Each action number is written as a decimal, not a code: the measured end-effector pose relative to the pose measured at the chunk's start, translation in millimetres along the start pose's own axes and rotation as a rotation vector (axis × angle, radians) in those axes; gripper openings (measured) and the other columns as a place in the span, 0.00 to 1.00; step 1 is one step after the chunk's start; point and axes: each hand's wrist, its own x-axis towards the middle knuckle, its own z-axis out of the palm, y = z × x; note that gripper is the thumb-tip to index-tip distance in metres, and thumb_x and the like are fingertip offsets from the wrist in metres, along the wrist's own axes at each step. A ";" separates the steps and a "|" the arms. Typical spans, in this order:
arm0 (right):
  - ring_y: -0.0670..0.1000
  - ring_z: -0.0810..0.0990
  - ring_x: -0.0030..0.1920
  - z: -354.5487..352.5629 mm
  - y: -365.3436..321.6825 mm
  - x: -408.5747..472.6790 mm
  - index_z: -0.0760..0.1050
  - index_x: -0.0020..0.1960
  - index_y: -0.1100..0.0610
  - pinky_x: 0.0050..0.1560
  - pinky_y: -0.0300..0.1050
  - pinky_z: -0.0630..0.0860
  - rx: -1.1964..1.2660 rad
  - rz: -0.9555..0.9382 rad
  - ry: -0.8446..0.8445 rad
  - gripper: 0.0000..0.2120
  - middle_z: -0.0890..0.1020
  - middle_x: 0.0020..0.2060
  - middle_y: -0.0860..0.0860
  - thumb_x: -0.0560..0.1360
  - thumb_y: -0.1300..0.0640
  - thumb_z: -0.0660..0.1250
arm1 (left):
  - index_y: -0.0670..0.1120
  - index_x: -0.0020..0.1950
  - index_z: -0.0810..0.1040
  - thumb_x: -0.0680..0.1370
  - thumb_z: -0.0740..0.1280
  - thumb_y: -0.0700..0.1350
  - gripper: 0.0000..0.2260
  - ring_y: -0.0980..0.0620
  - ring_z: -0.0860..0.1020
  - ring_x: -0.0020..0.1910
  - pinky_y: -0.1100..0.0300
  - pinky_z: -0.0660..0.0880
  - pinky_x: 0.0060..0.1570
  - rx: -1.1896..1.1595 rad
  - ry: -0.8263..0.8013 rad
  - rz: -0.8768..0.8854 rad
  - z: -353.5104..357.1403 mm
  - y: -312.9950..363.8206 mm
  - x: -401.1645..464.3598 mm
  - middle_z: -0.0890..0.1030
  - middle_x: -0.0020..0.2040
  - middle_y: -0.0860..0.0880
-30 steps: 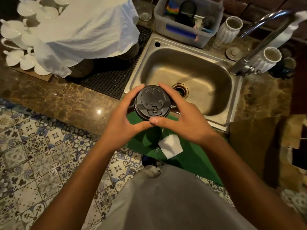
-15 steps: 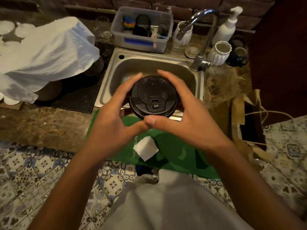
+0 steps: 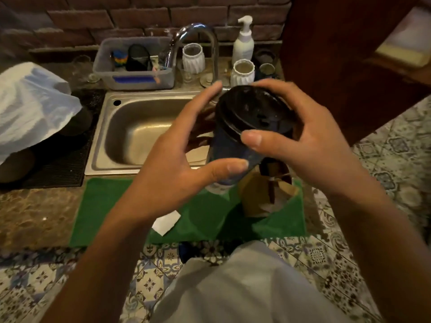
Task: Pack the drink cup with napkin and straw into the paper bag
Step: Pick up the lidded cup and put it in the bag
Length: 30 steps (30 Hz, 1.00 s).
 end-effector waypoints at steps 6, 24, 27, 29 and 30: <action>0.32 0.78 0.58 -63.1 17.2 0.0 0.73 0.67 0.48 0.53 0.28 0.73 -0.132 -0.039 0.191 0.24 0.79 0.57 0.37 0.74 0.43 0.72 | 0.51 0.81 0.59 0.79 0.67 0.57 0.33 0.55 0.64 0.78 0.45 0.65 0.75 -0.043 0.128 -0.026 67.1 -22.5 29.8 0.66 0.79 0.51; 0.34 0.78 0.58 -92.1 67.3 16.3 0.71 0.70 0.56 0.55 0.30 0.74 -0.037 -0.090 0.509 0.29 0.78 0.59 0.41 0.75 0.44 0.72 | 0.48 0.52 0.73 0.79 0.68 0.46 0.06 0.51 0.76 0.43 0.58 0.68 0.38 0.393 0.081 -0.648 129.2 -98.6 81.0 0.78 0.45 0.51; 0.38 0.79 0.60 -80.8 76.4 17.1 0.72 0.70 0.55 0.56 0.35 0.76 0.040 -0.064 0.477 0.30 0.79 0.60 0.44 0.74 0.43 0.72 | 0.47 0.54 0.75 0.80 0.66 0.41 0.04 0.51 0.79 0.43 0.57 0.74 0.38 0.164 0.105 -0.692 125.2 -103.7 80.6 0.80 0.44 0.51; 0.39 0.80 0.59 -74.8 83.2 16.9 0.72 0.71 0.55 0.56 0.37 0.77 0.085 -0.023 0.463 0.31 0.79 0.60 0.44 0.73 0.42 0.71 | 0.48 0.55 0.77 0.79 0.66 0.39 0.06 0.48 0.81 0.45 0.55 0.77 0.41 -0.045 0.107 -0.710 121.0 -104.6 77.3 0.83 0.46 0.48; 0.38 0.80 0.59 -72.8 86.5 16.0 0.72 0.71 0.55 0.56 0.38 0.78 0.092 -0.001 0.460 0.31 0.80 0.59 0.43 0.72 0.42 0.71 | 0.48 0.54 0.77 0.79 0.66 0.39 0.06 0.49 0.81 0.43 0.57 0.76 0.39 -0.107 0.092 -0.715 118.6 -105.8 75.0 0.83 0.44 0.48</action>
